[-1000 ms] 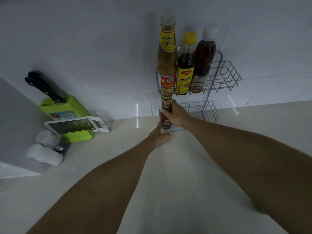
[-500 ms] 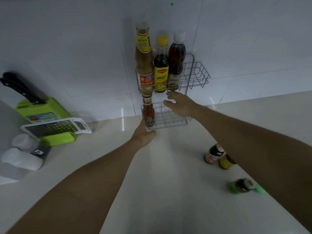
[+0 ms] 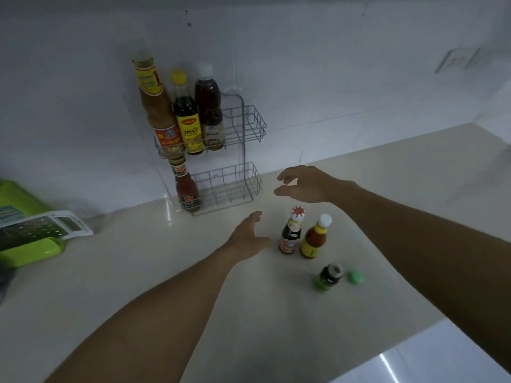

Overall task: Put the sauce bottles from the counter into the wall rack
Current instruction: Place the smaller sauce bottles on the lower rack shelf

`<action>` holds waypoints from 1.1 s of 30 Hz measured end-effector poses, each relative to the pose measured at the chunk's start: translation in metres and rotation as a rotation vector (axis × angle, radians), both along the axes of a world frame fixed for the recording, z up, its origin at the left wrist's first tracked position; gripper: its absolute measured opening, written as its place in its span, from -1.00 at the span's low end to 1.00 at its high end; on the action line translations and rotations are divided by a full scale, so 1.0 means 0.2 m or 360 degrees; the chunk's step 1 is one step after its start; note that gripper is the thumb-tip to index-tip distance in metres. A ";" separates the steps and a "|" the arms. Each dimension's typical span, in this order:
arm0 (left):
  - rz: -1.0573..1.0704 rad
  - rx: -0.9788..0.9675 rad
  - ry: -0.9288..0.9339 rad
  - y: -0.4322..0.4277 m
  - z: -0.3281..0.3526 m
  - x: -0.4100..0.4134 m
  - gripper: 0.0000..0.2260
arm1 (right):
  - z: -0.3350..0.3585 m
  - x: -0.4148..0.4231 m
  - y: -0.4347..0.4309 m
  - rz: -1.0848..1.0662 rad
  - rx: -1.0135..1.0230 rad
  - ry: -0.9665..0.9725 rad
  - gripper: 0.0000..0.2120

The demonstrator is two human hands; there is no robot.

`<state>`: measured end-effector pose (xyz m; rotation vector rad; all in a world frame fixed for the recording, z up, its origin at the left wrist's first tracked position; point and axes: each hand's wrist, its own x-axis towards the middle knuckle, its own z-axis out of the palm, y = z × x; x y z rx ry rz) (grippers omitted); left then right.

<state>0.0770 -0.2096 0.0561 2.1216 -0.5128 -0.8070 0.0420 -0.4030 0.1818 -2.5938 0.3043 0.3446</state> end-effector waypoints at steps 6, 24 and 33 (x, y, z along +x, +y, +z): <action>-0.0164 -0.0058 -0.0037 -0.23 -0.02 -0.14 -0.21 | -0.05 -0.19 -0.07 0.0331 -0.0141 0.0203 -0.44; 0.0478 -0.0604 -0.0001 -0.08 0.06 -0.03 -0.78 | -0.01 0.15 0.07 0.0904 -0.0239 -0.0547 -0.66; 0.0873 -0.0519 -0.0310 0.04 0.10 -0.02 -0.87 | 0.01 0.40 0.38 0.0969 -0.1036 -0.0444 -0.58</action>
